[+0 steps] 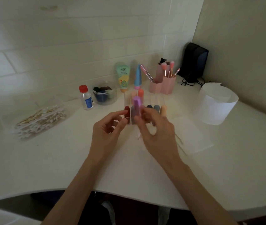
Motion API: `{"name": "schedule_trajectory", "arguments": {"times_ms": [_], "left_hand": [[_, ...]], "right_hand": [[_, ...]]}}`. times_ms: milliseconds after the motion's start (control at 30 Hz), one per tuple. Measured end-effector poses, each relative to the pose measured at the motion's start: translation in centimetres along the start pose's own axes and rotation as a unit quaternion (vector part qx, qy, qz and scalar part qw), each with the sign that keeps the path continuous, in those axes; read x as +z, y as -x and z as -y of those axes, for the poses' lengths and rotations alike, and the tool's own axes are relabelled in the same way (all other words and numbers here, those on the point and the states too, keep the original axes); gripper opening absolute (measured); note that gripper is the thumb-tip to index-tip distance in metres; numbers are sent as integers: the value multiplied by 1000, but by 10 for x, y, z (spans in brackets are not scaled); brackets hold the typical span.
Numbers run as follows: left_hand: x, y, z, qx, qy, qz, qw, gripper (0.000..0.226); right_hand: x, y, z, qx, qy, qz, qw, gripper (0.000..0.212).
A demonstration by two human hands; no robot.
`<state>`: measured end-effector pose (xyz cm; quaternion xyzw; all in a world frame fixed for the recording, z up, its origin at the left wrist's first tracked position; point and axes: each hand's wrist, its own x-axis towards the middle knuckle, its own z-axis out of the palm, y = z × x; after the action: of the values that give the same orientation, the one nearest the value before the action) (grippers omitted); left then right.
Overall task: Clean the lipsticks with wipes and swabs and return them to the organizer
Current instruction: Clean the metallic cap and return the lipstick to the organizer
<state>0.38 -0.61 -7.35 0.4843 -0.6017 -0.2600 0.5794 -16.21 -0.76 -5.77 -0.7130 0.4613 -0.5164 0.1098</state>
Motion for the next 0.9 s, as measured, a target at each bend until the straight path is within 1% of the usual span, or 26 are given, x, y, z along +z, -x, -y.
{"name": "schedule_trajectory", "arguments": {"times_ms": [67, 100, 167, 200, 267, 367, 500, 667, 767, 900], "left_hand": [[1, -1, 8, 12, -85, -20, 996, 20], [2, -2, 13, 12, -132, -25, 991, 20], [5, -4, 21, 1, -229, -29, 973, 21], [6, -5, 24, -8, -271, -29, 962, 23], [7, -6, 29, -35, -318, -25, 947, 27], [7, -5, 30, -63, -356, -5, 932, 27], [9, -5, 31, -65, -398, 19, 915, 22], [8, -8, 32, -85, -374, 20, 923, 19], [7, -8, 34, -86, -371, 19, 924, 18], [7, -9, 35, -89, -369, 21, 925, 18]], "right_hand": [[-13, -19, 2, 77, -75, 5, 994, 17], [-18, -31, 0, 94, -105, -6, 990, 15], [-28, -58, -9, 110, -147, -28, 983, 18], [-31, -70, -15, 116, -154, -31, 981, 20], [-34, -92, -26, 124, -137, -33, 982, 19], [-31, -118, -46, 125, -111, -21, 986, 19], [-19, -134, -70, 132, -64, 24, 989, 21], [-7, -136, -77, 126, -47, 45, 990, 24], [-3, -137, -77, 111, -45, 58, 991, 35], [-2, -138, -78, 106, 10, 115, 988, 34]]}}
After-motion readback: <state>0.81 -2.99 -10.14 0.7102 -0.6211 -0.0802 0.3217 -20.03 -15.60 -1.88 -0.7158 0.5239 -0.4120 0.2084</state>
